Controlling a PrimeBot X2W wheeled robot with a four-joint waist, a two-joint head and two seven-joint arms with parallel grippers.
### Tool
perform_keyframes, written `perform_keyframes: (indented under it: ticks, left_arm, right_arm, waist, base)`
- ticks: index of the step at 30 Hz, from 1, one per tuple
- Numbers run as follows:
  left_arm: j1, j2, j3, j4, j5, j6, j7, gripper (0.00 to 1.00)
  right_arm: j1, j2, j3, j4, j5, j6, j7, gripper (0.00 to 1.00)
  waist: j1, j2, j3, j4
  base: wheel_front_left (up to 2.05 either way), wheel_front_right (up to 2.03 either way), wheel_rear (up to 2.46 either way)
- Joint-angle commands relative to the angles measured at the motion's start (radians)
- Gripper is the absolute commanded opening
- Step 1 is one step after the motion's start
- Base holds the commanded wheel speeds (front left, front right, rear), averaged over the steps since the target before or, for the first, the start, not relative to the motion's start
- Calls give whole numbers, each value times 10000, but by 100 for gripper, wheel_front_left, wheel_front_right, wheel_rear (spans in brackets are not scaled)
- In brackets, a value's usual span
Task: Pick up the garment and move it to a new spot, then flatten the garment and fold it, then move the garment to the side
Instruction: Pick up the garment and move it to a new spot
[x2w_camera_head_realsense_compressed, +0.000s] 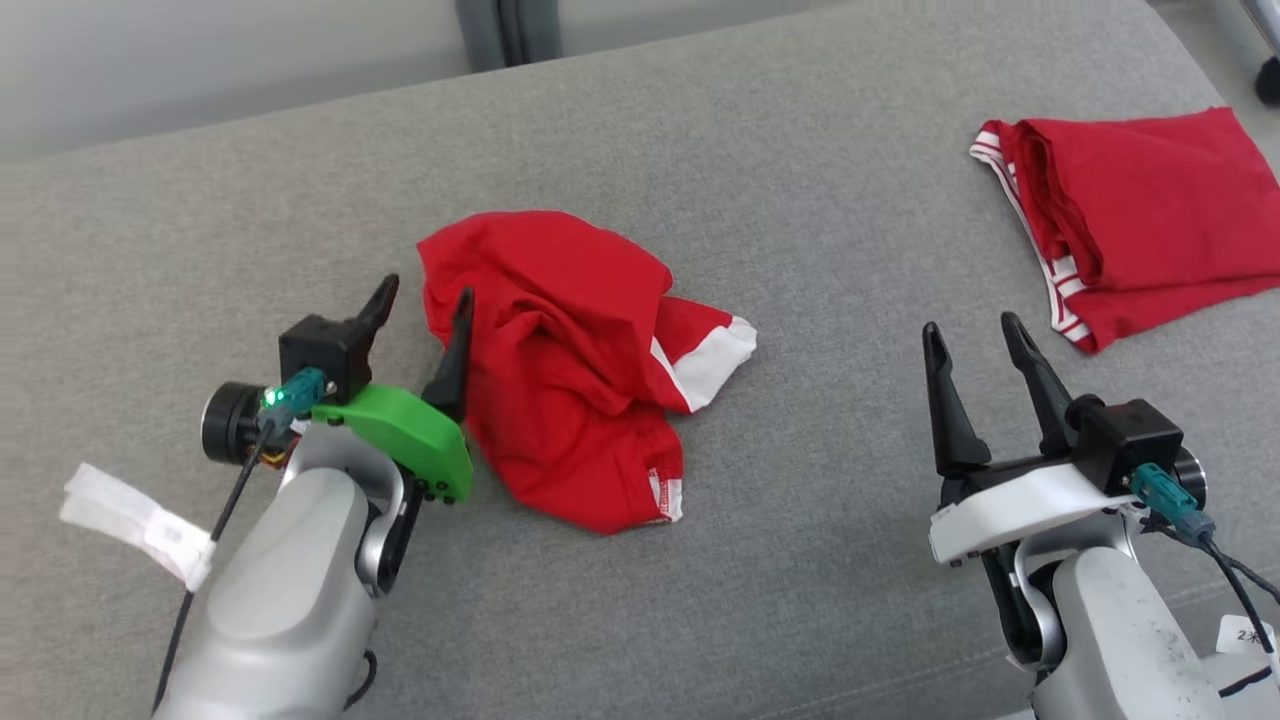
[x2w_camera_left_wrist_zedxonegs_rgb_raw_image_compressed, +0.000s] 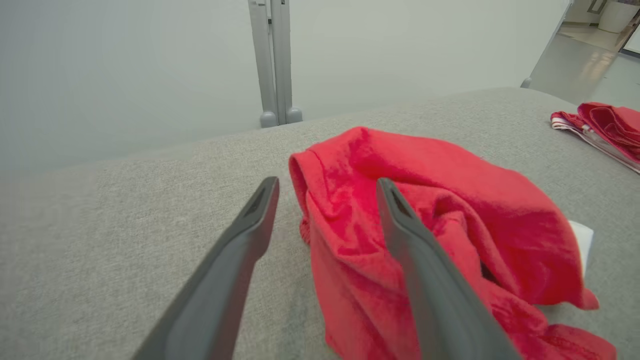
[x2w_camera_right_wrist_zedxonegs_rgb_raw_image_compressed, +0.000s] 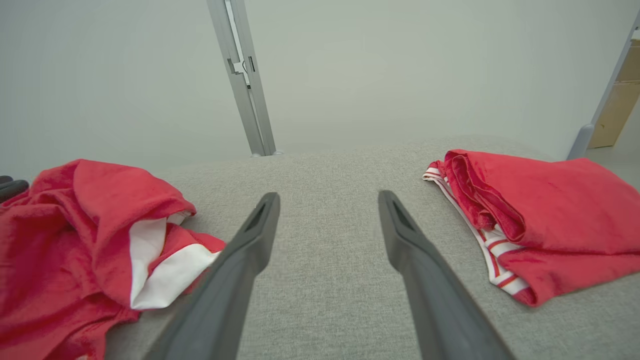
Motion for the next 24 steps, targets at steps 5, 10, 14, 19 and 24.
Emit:
perform_keyframes:
  ticks: [5, 10, 14, 19, 24]
  left_arm:
    - [1311, -90, 374, -557, -236, 191, -170, 100]
    - [2721, -93, 1057, -1876, -70, 641, -167, 100]
    - [3986, -21, 1709, -3088, 292, 1034, -166, 100]
    - [5715, -189, 2769, -4570, 524, 1373, -154, 100]
    - [6885, -454, 3504, -5440, 751, 1371, -156, 100]
  right_arm:
    - [425, -25, -79, 284, -16, -15, -34, 100]
    - [717, -22, -4, 582, 10, -15, -53, 100]
    - [883, -24, 240, 808, 105, -15, -80, 100]
    - [1024, -24, 395, 969, 266, -15, -112, 100]
    - [1159, -25, 476, 1067, 391, -15, -111, 100]
  waist:
    - [0, -1, -1451, 1069]
    - [0, -1, -1911, 1295]
    - [0, -1, -2132, 1355]
    - [0, -1, -2237, 1318]
    - [0, -1, -2296, 1365]
  base:
    - [0, 0, 0]
    - [0, 0, 0]
    - [0, 0, 0]
    - [0, 0, 0]
    - [0, 0, 0]
